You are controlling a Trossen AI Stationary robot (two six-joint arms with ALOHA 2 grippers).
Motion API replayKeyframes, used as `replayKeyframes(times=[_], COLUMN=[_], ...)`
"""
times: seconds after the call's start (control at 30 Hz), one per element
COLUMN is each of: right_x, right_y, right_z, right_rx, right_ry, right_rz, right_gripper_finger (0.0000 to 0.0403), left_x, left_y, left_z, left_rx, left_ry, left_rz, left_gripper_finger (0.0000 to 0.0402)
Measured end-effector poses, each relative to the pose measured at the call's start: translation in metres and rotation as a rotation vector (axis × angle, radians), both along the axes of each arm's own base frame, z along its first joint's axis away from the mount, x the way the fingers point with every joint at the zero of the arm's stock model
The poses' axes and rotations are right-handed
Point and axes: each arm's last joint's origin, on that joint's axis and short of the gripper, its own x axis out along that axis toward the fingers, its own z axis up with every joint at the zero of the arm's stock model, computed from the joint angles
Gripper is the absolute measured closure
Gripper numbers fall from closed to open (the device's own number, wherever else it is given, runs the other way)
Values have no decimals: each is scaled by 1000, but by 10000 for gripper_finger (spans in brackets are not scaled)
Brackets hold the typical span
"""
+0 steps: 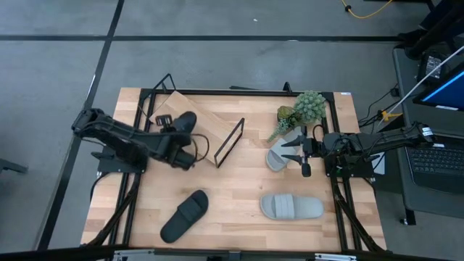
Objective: Pick and place slides into the shelf
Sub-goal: Put the top black slipper on the shelf
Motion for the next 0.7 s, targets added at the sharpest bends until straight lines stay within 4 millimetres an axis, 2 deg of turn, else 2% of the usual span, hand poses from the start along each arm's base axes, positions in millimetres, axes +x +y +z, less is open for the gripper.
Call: replayKeyframes(times=[0.47, 0.7], right_x=[0, 0], right_y=[0, 0], right_z=[0, 0], right_rx=[-3, -38], right_ry=[0, 2], right_rz=[1, 11], right_gripper_finger=[223, 223], left_x=[5, 15], left_y=[52, 76], left_z=[2, 0], left_rx=[106, 83], left_ry=[198, 193], left_rz=[6, -4], left_gripper_finger=[401, 401])
